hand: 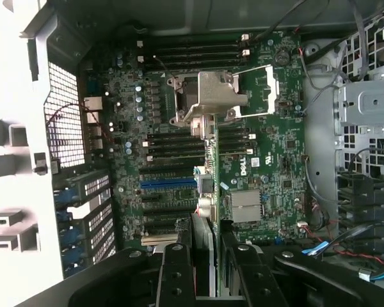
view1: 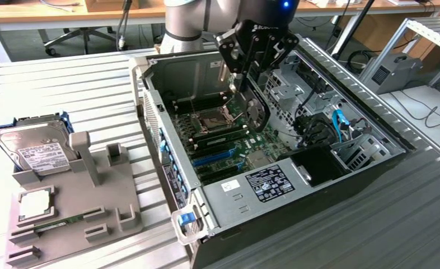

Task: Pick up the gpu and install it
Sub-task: 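Pick up the gpu and move the gpu toward the slot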

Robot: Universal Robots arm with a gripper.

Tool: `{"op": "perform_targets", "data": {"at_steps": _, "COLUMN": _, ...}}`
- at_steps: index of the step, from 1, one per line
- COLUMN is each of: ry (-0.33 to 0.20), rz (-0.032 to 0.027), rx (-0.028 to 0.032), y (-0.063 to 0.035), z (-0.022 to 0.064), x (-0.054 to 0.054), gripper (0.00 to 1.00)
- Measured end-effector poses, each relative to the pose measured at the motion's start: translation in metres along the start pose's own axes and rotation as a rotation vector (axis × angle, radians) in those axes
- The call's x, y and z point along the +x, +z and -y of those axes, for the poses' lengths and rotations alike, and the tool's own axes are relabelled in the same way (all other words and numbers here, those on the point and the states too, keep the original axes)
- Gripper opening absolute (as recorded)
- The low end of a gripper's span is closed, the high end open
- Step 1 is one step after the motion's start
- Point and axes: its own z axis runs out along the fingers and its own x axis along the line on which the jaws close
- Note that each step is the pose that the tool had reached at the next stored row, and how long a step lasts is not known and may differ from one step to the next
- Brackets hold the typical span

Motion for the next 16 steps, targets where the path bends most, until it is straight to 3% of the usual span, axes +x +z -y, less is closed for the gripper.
{"op": "perform_targets", "data": {"at_steps": 16, "ry": 0.0, "rz": 0.0003, "rx": 0.0029, "y": 0.0053, "z": -0.0043, "x": -0.012, "gripper": 0.28}}
